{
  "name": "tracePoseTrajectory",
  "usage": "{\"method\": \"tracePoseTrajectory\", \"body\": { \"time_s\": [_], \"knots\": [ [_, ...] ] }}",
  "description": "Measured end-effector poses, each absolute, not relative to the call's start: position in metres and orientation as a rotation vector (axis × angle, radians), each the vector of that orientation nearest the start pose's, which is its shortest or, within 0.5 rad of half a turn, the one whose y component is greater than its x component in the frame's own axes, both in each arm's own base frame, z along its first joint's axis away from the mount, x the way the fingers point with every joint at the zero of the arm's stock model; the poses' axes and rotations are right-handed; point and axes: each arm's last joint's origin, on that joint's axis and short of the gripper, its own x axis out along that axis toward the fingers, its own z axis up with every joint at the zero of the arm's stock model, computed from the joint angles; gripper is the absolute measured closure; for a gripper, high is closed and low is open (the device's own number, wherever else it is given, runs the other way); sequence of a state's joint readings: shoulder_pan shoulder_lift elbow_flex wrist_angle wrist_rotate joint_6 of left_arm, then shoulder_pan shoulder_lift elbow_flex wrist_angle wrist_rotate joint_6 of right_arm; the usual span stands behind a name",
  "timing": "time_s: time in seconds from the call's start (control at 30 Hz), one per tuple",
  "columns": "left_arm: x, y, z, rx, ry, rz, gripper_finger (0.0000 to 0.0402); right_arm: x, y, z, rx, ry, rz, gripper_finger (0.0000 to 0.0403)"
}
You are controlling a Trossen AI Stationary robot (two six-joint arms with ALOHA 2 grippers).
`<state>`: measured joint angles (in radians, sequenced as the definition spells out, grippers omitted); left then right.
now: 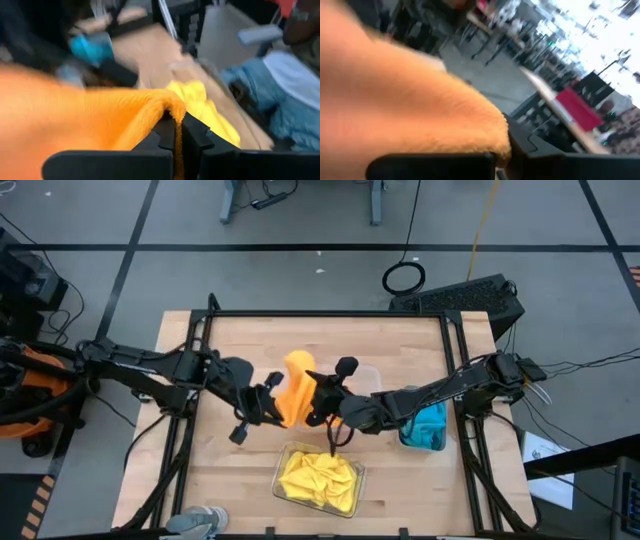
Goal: Sort microfiber towel by color & place in baskets
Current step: Put the orange microfiber cloth into the white transparent bin
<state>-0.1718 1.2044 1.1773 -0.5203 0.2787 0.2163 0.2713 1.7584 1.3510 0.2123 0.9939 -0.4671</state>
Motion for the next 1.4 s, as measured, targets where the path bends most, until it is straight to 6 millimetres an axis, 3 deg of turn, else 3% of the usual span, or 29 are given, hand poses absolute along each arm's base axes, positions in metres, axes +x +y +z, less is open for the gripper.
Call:
{"method": "tracePoseTrajectory", "body": {
  "time_s": [0.1, 0.23, 0.47, 0.63, 0.87, 1.07, 1.4],
  "knots": [
    [0.251, -0.055, 0.340, 0.185, 0.528, -0.492, 0.0377, 0.388, 0.092, 0.316, -0.593, 0.285, -0.662, 0.0398],
    [0.254, -0.061, 0.328, 0.180, 0.536, -0.457, 0.0327, 0.383, 0.102, 0.323, -0.609, 0.258, -0.648, 0.0400],
    [0.256, -0.064, 0.318, 0.176, 0.540, -0.381, 0.0234, 0.373, 0.122, 0.330, -0.619, 0.229, -0.620, 0.0401],
    [0.257, -0.063, 0.321, 0.084, 0.527, -0.328, 0.0190, 0.363, 0.133, 0.336, -0.670, 0.257, -0.692, 0.0402],
    [0.253, -0.068, 0.329, 0.085, 0.472, -0.292, 0.0180, 0.348, 0.143, 0.342, -0.729, 0.346, -0.842, 0.0402],
    [0.262, -0.075, 0.337, 0.092, 0.344, -0.272, 0.0180, 0.343, 0.150, 0.342, -0.740, 0.371, -0.880, 0.0402],
    [0.299, -0.080, 0.307, 0.170, 0.366, -0.123, 0.0180, 0.338, 0.163, 0.341, -0.723, 0.343, -0.835, 0.0403]
  ]
}}
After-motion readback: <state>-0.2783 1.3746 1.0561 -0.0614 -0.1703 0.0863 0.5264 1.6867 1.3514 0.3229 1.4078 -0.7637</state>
